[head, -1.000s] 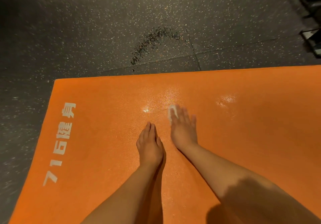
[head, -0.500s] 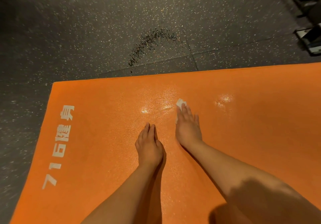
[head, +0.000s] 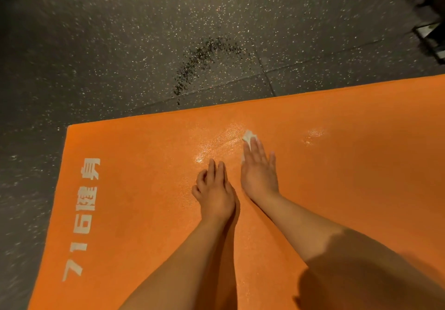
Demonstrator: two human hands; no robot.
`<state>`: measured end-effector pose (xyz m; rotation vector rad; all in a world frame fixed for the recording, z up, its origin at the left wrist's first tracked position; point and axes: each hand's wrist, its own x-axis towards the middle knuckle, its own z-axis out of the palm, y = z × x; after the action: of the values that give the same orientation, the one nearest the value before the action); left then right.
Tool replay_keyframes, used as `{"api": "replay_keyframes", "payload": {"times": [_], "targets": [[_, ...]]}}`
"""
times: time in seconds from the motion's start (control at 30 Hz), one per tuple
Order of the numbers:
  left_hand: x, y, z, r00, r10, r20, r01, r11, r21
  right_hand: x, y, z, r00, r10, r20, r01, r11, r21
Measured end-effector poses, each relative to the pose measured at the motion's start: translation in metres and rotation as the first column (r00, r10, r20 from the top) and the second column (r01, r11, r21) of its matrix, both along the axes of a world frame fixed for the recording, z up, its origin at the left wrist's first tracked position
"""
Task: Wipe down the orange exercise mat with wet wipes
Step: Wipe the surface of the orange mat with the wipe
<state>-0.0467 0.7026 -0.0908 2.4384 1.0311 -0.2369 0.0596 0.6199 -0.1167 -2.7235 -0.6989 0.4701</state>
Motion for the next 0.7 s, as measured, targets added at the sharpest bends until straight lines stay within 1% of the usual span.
{"api": "replay_keyframes", "payload": {"times": [0.03, 0.1, 0.13, 0.17, 0.2, 0.27, 0.33, 0.37, 0.4, 0.43, 0.5, 0.57, 0.6, 0.63, 0.7], "targets": [[0.002, -0.002, -0.001, 1.0, -0.004, 0.0, 0.004, 1.0, 0.0, -0.006, 0.0, 0.004, 0.998, 0.059, -0.019, -0.058, 0.998, 0.023], [0.004, -0.004, -0.004, 1.0, 0.017, -0.002, -0.017, 1.0, 0.002, -0.02, -0.002, 0.008, 0.964, 0.258, -0.062, -0.254, 0.966, 0.054], [0.003, -0.005, -0.005, 1.0, 0.022, -0.002, -0.022, 1.0, 0.007, -0.024, -0.006, 0.006, 0.944, 0.324, -0.057, -0.32, 0.945, 0.063], [0.002, -0.006, -0.005, 1.0, 0.018, 0.0, -0.018, 1.0, 0.014, -0.024, -0.011, 0.004, 0.939, 0.342, -0.034, -0.34, 0.939, 0.06], [0.001, -0.007, -0.005, 1.0, 0.007, -0.002, -0.007, 1.0, 0.022, -0.019, -0.018, 0.001, 0.952, 0.305, -0.008, -0.304, 0.951, 0.055], [0.002, -0.007, -0.003, 1.0, -0.008, -0.026, 0.009, 1.0, 0.02, -0.003, -0.035, -0.003, 0.993, 0.12, -0.014, -0.119, 0.992, 0.042], [0.004, -0.009, -0.001, 0.998, -0.013, -0.056, 0.014, 1.0, 0.008, 0.011, -0.052, -0.002, 0.996, -0.082, -0.03, 0.083, 0.996, 0.016], [0.004, -0.01, 0.0, 0.998, -0.016, -0.068, 0.016, 1.0, 0.008, 0.014, -0.055, -0.001, 0.99, -0.134, -0.033, 0.134, 0.991, -0.002], [0.005, -0.011, 0.001, 0.997, -0.016, -0.077, 0.016, 1.0, 0.008, 0.014, -0.055, 0.0, 0.988, -0.15, -0.04, 0.15, 0.989, -0.002], [0.006, -0.012, 0.002, 0.997, -0.012, -0.081, 0.012, 1.0, 0.006, 0.012, -0.051, 0.003, 0.991, -0.124, -0.055, 0.125, 0.992, 0.006], [0.008, -0.013, 0.004, 0.997, 0.004, -0.078, -0.004, 1.0, -0.002, 0.001, -0.04, 0.007, 0.995, 0.04, -0.091, -0.036, 0.998, 0.05], [0.009, -0.013, 0.006, 0.998, 0.017, -0.064, -0.017, 1.0, -0.013, -0.006, -0.031, 0.006, 0.968, 0.238, -0.073, -0.233, 0.969, 0.079], [0.01, -0.012, 0.006, 0.998, 0.016, -0.055, -0.017, 1.0, -0.016, -0.003, -0.029, 0.004, 0.959, 0.28, -0.048, -0.276, 0.958, 0.071], [0.012, -0.01, 0.006, 0.999, 0.011, -0.047, -0.011, 1.0, -0.011, 0.003, -0.028, 0.004, 0.965, 0.261, -0.031, -0.259, 0.964, 0.058], [0.015, -0.004, 0.003, 0.999, -0.011, -0.031, 0.011, 1.0, 0.013, 0.017, -0.025, 0.004, 0.996, 0.085, -0.027, -0.084, 0.996, 0.023]]}}
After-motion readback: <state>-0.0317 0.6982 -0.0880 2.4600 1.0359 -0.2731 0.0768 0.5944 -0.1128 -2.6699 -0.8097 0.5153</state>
